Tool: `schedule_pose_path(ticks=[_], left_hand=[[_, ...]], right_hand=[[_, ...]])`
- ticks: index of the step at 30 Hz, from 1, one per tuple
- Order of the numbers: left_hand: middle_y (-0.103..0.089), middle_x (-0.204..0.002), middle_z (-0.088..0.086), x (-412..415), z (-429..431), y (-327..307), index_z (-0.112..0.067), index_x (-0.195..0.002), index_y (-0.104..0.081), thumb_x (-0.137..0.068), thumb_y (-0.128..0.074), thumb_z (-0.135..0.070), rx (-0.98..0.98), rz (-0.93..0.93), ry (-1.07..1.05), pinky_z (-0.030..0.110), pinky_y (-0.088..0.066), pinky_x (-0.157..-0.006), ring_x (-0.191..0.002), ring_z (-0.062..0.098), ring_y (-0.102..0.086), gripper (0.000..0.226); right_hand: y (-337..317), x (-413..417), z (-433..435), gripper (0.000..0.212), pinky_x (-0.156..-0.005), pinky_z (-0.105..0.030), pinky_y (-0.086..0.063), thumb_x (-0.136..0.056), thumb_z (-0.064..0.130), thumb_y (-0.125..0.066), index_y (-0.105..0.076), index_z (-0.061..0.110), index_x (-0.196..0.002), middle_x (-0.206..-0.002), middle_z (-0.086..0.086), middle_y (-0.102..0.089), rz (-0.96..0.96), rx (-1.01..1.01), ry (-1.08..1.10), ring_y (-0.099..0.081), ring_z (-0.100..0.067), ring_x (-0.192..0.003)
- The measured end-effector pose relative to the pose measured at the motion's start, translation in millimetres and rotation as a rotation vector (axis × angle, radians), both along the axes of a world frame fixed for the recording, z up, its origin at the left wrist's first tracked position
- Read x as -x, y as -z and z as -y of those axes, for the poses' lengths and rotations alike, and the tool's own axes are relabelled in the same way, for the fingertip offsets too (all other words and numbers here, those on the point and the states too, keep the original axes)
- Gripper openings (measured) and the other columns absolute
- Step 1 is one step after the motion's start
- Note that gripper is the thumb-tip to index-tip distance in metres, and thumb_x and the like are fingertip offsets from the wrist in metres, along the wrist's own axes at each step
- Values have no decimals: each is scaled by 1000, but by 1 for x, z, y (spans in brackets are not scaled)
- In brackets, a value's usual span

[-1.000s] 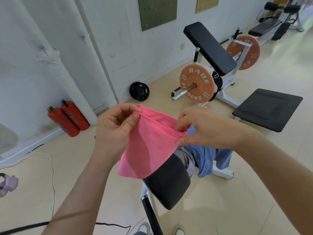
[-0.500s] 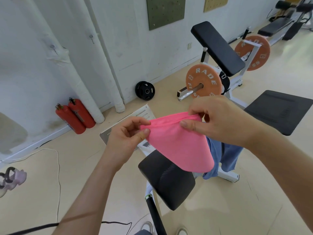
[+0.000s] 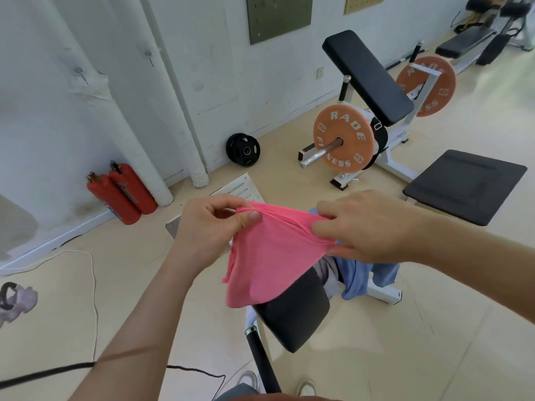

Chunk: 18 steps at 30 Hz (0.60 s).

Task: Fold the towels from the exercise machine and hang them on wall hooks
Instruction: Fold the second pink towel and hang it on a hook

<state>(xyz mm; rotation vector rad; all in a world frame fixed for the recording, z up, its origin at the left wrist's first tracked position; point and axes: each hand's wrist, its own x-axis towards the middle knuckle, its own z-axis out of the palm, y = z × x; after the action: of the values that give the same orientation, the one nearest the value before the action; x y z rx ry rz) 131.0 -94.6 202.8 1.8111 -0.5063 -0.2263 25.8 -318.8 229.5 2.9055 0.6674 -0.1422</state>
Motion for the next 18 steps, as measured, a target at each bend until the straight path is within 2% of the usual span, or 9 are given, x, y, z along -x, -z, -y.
schedule_pose_path(ticks=[2, 4, 7, 9, 10, 12, 15, 18], left_hand=[[-70, -63, -10, -3, -2, -2, -20, -72, -73, -73, -79, -10, -11, 30, 4, 17, -49, -62, -62, 2, -60, 11], [-67, -62, -12, -6, -4, -2, -21, -71, -72, -74, -78, -12, 9, 41, 2, 15, -48, -60, -61, 1, -58, 11], [-64, -60, -13, -11, -6, 5, -24, -71, -68, -73, -77, -14, 72, 21, -56, 15, -46, -59, -59, 1, -55, 13], [-65, -62, -9, -17, -9, 13, -26, -80, -67, -73, -77, -13, 111, -65, -89, 21, -48, -64, -62, 7, -56, 18], [-67, -63, -8, -22, -12, 18, -28, -88, -67, -75, -76, -11, 93, -102, -80, 23, -49, -67, -64, 8, -57, 23], [-69, -68, -7, -31, -18, 27, -30, -94, -69, -79, -74, -7, -42, -111, -23, 17, -49, -70, -65, 2, -60, 28], [-65, -70, -9, -47, -22, 34, -22, -82, -71, -82, -71, -3, -242, -6, -22, 4, -39, -59, -58, -9, -55, 19], [-60, -70, -17, -64, -23, 30, -19, -84, -71, -83, -68, -7, -274, 165, -162, 5, -38, -61, -61, -11, -53, 13]], right_hand=[[3, -2, -1, 25, -59, -33, -43, -91, 50, -39, -45, 28, -99, -86, 9, -36, -43, -51, 34, -46, -16, -67], [2, -4, -1, 24, -63, -32, -43, -91, 51, -47, -47, 28, -84, -78, 11, -41, -59, -251, 116, -45, -12, -66], [6, -13, -1, 38, -62, -37, -43, -84, 50, -57, -57, 14, -71, -67, 2, -52, -23, -602, 267, -49, -17, -62], [11, -22, -3, 44, -63, -41, -44, -81, 51, -58, -63, 8, -72, -69, -7, -58, -11, -695, 311, -53, -23, -63], [14, -27, -5, 45, -65, -42, -45, -82, 51, -58, -64, 7, -74, -71, -9, -61, -23, -680, 325, -55, -24, -65], [20, -38, -10, 39, -68, -39, -47, -86, 48, -59, -68, 10, -79, -79, -7, -65, -66, -578, 344, -58, -22, -70], [34, -64, -14, 26, -76, -35, -48, -92, 36, -59, -72, 14, -96, -94, 1, -69, -100, -458, 344, -60, -16, -81], [41, -98, -21, 26, -78, -37, -47, -96, 29, -53, -71, 12, -103, -99, -3, -68, 33, -320, 320, -61, -22, -90]])
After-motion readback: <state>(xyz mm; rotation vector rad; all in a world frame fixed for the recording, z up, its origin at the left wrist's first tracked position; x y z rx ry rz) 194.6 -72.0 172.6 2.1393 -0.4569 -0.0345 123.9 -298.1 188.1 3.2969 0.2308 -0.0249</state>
